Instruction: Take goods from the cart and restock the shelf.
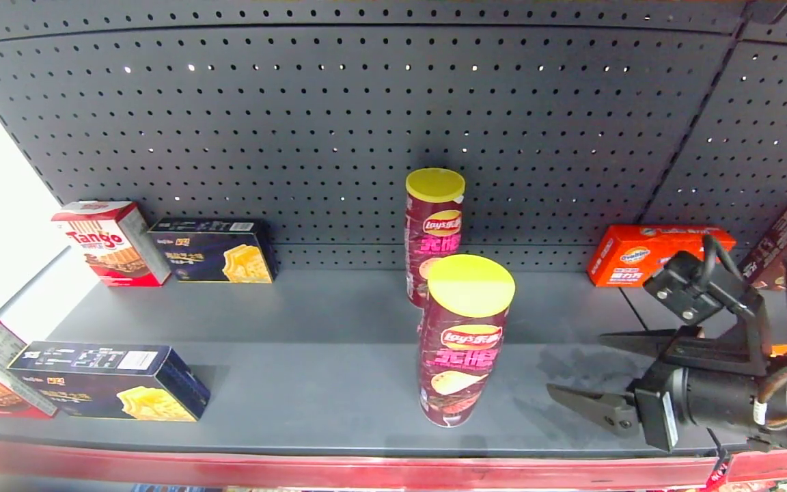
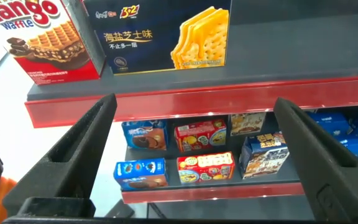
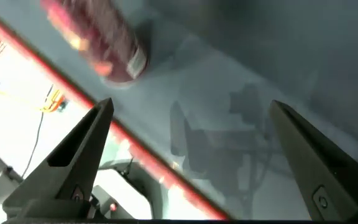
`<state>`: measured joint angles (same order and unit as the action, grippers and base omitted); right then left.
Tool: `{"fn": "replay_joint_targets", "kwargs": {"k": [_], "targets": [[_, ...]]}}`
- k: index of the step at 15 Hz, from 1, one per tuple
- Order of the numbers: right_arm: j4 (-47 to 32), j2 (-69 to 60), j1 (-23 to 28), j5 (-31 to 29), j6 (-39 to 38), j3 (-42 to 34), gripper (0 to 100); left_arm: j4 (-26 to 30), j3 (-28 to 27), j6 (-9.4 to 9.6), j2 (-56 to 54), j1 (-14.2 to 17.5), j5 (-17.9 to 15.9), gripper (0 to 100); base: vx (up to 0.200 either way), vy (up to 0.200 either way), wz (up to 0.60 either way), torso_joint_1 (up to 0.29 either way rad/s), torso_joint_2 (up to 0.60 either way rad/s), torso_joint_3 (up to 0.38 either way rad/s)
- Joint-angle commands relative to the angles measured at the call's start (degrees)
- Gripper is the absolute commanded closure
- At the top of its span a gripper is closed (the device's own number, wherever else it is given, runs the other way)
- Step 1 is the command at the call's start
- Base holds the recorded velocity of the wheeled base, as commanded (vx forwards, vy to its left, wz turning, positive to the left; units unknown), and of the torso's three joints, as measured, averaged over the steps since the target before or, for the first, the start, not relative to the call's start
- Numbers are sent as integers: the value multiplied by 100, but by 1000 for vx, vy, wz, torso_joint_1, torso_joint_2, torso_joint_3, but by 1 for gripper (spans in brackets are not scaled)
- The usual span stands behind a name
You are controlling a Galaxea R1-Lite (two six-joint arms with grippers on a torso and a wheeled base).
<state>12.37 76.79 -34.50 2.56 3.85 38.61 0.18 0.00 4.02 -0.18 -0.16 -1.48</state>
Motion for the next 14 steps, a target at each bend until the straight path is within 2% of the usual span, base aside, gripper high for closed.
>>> {"fn": "replay_joint_targets", "kwargs": {"k": [1,14], "targets": [[-7,565,-31,-1,10,420,0,-1,0,2,18,-2,-2,0,0,0,0,0,0,0],[72,1330,-277,-10,37,1035,0,-1,0,-7,18,-2,-2,0,0,0,0,0,0,0]]}}
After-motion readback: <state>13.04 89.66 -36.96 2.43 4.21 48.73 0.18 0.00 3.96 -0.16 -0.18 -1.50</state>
